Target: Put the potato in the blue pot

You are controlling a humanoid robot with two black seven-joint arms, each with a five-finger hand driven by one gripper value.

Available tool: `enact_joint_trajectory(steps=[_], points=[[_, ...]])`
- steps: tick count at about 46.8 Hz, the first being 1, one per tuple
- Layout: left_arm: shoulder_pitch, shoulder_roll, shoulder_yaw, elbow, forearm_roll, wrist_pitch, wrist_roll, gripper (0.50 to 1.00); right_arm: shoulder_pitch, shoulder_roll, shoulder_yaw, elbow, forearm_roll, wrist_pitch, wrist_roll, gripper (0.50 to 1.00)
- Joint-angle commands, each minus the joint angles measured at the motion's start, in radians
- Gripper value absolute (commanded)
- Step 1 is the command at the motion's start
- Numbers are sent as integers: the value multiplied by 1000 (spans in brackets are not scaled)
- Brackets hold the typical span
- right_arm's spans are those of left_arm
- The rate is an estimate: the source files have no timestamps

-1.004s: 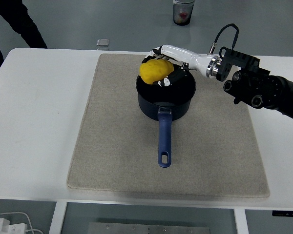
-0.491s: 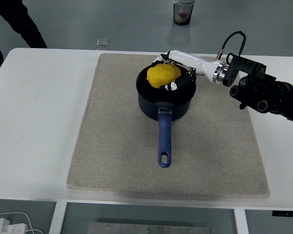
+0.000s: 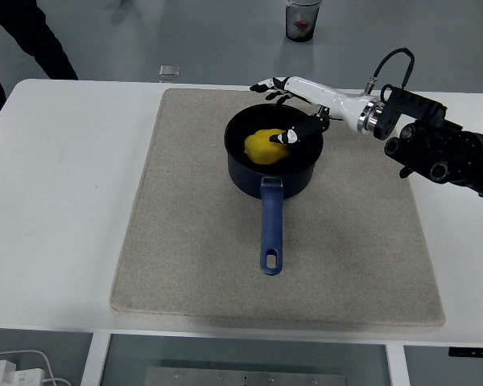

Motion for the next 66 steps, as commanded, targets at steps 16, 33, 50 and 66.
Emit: enact_joint_trajectory(steps=[16, 33, 50, 66], points=[[0, 0, 0, 0, 0, 0, 0, 996, 9, -58, 98, 2, 196, 18, -14, 930], [0, 0, 2, -3, 0, 0, 0, 996, -35, -107, 363, 0, 605, 61, -279, 930], [2, 0, 0, -2, 0, 0, 0, 996, -132, -94, 624, -14, 727, 32, -408, 930], [2, 0, 0, -5, 0, 0, 0, 996, -187, -89, 788, -22, 821, 11, -471, 930]])
